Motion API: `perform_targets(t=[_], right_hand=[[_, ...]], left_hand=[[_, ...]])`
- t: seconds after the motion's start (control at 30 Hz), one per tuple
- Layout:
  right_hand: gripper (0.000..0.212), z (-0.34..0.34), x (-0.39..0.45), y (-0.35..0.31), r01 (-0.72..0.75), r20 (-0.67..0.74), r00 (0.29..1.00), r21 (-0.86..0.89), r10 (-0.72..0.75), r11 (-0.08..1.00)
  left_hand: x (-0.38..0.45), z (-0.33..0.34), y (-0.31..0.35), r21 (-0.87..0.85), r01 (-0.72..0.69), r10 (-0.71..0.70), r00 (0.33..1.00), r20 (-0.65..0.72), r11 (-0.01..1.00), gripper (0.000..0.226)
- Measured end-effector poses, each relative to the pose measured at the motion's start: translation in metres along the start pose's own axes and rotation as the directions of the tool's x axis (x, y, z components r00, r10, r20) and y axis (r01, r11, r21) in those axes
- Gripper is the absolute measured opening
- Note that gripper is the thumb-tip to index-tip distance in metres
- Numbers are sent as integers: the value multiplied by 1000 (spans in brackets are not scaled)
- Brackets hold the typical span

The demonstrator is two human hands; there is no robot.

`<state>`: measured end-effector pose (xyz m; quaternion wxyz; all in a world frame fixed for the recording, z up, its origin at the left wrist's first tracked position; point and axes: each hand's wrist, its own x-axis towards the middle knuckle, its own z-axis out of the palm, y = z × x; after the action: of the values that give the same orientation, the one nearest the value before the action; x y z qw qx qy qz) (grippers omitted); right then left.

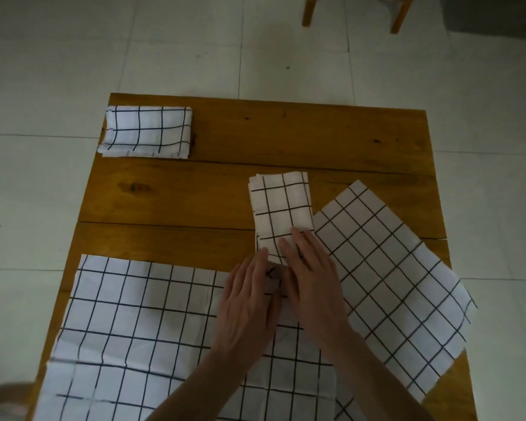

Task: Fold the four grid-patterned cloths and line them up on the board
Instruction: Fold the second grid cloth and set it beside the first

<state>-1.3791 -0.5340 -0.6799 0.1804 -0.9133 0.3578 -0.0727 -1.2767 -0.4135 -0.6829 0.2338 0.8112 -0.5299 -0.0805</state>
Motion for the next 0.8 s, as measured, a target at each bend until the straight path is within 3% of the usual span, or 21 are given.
perform_targets(t=[0.1, 0.27, 0.37, 0.5, 0.57, 0.67, 0.8], right_hand=[[59, 5, 0, -1, -18, 39, 999, -61, 20, 998], [70, 0, 2, -3, -6, 126, 992, -95, 18, 995], [63, -14, 5, -5, -59, 63, 997, 120, 51, 991], [49, -34, 43, -1, -330, -48, 924, 399, 379, 855], [55, -47, 69, 4, -446, 43, 876, 457, 481, 770], [60, -66, 97, 5, -542, 233, 836, 492, 497, 681], [37, -66, 108, 8, -613, 346, 788, 526, 510, 590]], left_hand=[[0, 0, -3, 5, -7, 7, 1000, 2, 1000, 76], [0, 2, -4, 124, 6, -14, 998, 66, 992, 56], [2, 0, -3, 166, 32, -46, 996, 81, 986, 54], [5, -5, -2, 189, 15, -39, 992, 123, 982, 56], [5, -6, -3, 197, 11, -37, 991, 130, 980, 57], [4, -5, -6, 205, 1, -29, 991, 132, 979, 57], [5, -6, -8, 215, -13, -18, 990, 138, 977, 56]])
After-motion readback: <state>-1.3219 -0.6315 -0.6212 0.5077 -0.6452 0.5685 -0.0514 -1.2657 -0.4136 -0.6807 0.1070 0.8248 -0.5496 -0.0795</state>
